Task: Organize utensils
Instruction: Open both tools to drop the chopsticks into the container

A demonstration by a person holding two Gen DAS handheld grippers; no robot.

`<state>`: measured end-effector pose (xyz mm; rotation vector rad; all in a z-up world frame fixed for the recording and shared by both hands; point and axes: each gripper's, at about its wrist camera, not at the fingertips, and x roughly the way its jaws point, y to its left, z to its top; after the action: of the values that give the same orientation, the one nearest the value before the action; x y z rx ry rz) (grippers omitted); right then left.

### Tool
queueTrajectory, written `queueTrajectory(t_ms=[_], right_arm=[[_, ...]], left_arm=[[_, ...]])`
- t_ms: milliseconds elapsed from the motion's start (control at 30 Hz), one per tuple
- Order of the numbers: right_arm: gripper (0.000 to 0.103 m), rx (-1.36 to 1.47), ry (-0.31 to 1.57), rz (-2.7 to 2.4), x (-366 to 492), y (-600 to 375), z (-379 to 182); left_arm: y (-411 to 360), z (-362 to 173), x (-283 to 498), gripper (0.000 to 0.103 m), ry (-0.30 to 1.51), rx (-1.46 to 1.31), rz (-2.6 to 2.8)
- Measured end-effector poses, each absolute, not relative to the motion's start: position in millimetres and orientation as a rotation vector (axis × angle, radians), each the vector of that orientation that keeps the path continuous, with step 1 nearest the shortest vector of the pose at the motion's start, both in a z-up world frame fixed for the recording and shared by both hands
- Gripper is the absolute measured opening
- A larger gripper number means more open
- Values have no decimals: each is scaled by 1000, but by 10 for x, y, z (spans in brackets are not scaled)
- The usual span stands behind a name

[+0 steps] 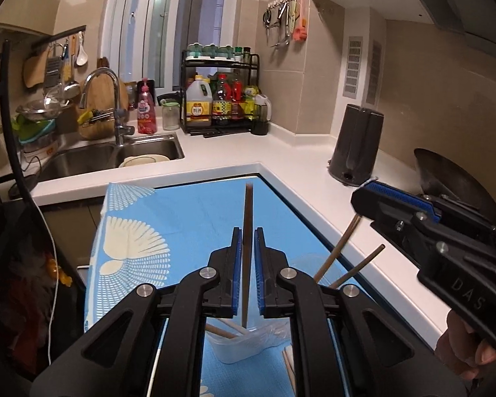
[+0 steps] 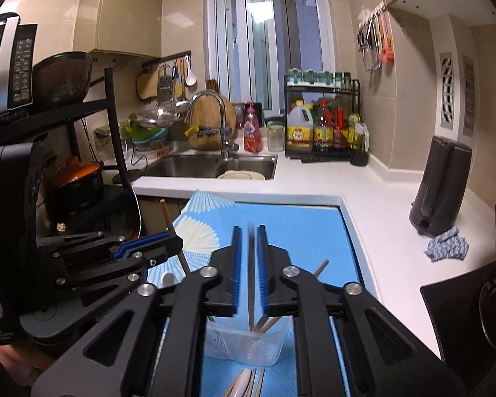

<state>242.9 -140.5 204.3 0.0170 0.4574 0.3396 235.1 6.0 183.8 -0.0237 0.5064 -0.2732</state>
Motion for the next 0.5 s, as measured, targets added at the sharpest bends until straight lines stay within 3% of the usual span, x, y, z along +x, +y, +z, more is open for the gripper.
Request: queueTrajectory(t_ms=[33, 67, 500], right_arm=[[21, 20, 452, 332, 2391, -1433, 2059], [21, 25, 448, 327, 2345, -1478, 2088], [22, 83, 345, 307, 1453, -1913, 2329]], left_arm=[[100, 1881, 2315, 23, 492, -42, -287], [138, 1926, 2274, 26, 472, -60, -296], [278, 2190, 1620, 26, 328, -91, -241]])
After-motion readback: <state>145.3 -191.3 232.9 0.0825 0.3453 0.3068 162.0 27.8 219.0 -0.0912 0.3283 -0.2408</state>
